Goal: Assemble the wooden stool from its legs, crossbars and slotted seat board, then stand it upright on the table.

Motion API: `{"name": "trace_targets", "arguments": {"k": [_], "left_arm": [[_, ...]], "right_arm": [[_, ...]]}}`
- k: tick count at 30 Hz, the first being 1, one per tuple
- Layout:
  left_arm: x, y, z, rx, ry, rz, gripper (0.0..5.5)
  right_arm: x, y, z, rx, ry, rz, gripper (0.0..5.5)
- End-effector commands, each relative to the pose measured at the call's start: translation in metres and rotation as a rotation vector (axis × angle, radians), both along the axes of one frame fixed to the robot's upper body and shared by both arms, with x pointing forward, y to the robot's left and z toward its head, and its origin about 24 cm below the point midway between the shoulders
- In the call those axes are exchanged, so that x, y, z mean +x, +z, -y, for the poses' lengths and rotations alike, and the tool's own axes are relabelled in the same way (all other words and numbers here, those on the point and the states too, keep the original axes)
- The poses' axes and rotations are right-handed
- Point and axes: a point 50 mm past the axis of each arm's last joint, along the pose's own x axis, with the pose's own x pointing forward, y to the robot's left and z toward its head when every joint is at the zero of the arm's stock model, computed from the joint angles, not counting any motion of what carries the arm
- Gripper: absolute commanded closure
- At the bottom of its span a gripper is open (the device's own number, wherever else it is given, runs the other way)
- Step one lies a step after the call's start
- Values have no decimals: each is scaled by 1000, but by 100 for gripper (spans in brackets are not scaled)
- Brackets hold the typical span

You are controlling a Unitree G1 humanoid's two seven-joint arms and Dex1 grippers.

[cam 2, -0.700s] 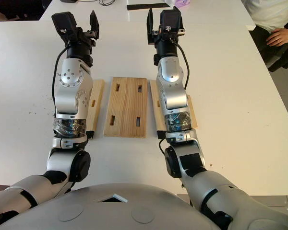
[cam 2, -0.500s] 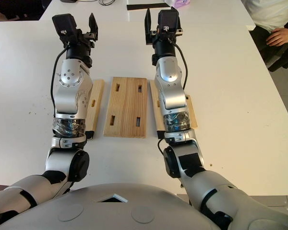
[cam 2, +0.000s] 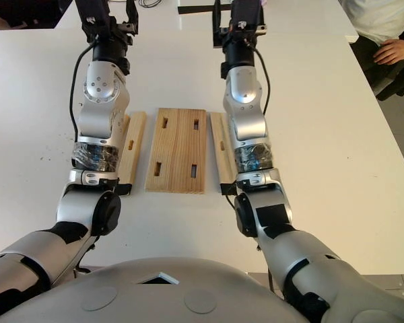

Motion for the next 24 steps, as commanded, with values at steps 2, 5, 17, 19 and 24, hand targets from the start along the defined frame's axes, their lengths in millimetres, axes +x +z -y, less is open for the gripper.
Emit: {"name": "trace_targets", "arguments": {"k": [2, 5, 17, 19, 24], "left_arm": [[1, -1, -6, -19, 14, 4, 177], [-1, -5, -9, -39, 28, -10, 177], [-9, -11, -11, -17, 33, -35, 177], [-11, -13, -10, -10, 25, -47, 177], [-17, -16, -13, -13, 32, -65, 177]], "right_arm": [[2, -2, 8, -23, -30, -1, 198], [1, -10, 14, 2, -39, -40, 198], [-9, -14, 6, 3, -30, -48, 198], [-13, -16, 1, 16, -20, -54, 198], [-21, -18, -7, 15, 6, -56, 198]]}}
